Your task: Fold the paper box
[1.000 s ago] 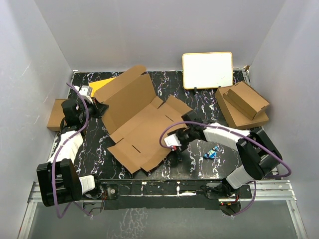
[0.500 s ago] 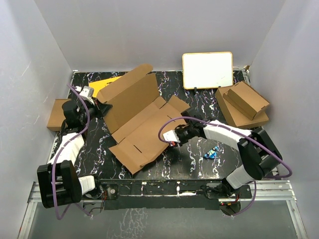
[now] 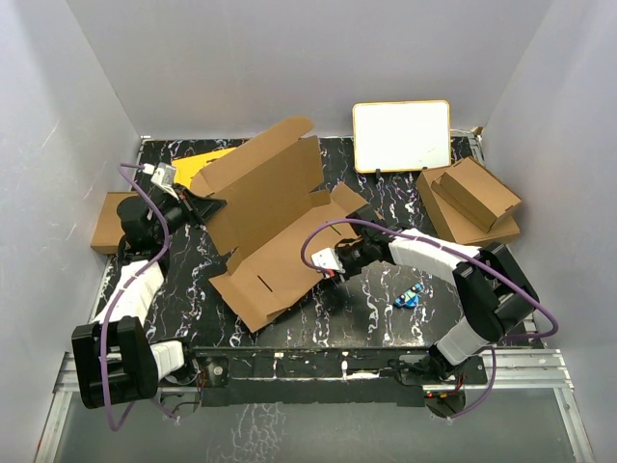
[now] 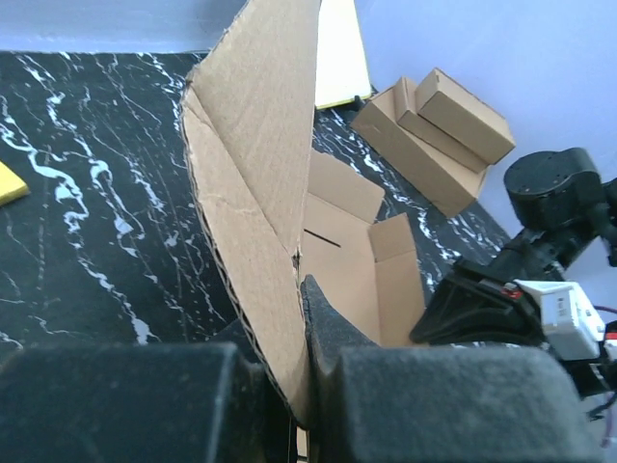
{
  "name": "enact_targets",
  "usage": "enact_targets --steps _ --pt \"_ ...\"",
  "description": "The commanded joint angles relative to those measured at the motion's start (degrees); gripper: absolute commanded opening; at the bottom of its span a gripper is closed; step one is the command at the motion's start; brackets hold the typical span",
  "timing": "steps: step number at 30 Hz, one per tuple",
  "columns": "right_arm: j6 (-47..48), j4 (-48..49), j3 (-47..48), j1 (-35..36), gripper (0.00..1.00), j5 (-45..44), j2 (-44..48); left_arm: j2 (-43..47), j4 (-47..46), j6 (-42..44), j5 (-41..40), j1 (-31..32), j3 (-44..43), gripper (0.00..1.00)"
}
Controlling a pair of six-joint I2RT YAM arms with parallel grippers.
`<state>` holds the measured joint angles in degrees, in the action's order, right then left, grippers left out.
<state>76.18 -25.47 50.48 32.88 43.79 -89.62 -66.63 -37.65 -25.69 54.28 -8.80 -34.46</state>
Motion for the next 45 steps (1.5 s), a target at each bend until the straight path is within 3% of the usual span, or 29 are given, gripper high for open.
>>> enact_targets --steps 1,13,21,27,39,45 --pt "-2.2 2.9 2.2 -0.1 0.08 0.3 -0.5 0.4 2.2 -9.9 5.8 0.4 -0.4 0.00" --pt "-4.5 1.9 2.6 0.7 0.08 0.4 -2.2 -6.5 4.1 -18.4 8.2 1.7 -1.0 0.00" --pt "-13.7 2.4 8.3 1.4 0.13 -3.2 -5.8 -8.5 8.4 -15.7 7.4 2.9 -2.4 0.00" --pt "-15.2 0.6 10.6 1.4 0.24 -1.5 -7.4 -9.0 13.6 -11.4 6.1 2.9 -4.2 0.00" --pt "-26.1 9.9 10.3 1.6 0.24 -10.4 -13.3 -10.2 11.9 -11.9 5.8 2.9 -3.9 0.00" --pt "-27.8 10.7 11.5 2.0 0.32 -12.3 -15.5 -10.5 11.7 -11.7 5.7 2.9 -4.0 0.00"
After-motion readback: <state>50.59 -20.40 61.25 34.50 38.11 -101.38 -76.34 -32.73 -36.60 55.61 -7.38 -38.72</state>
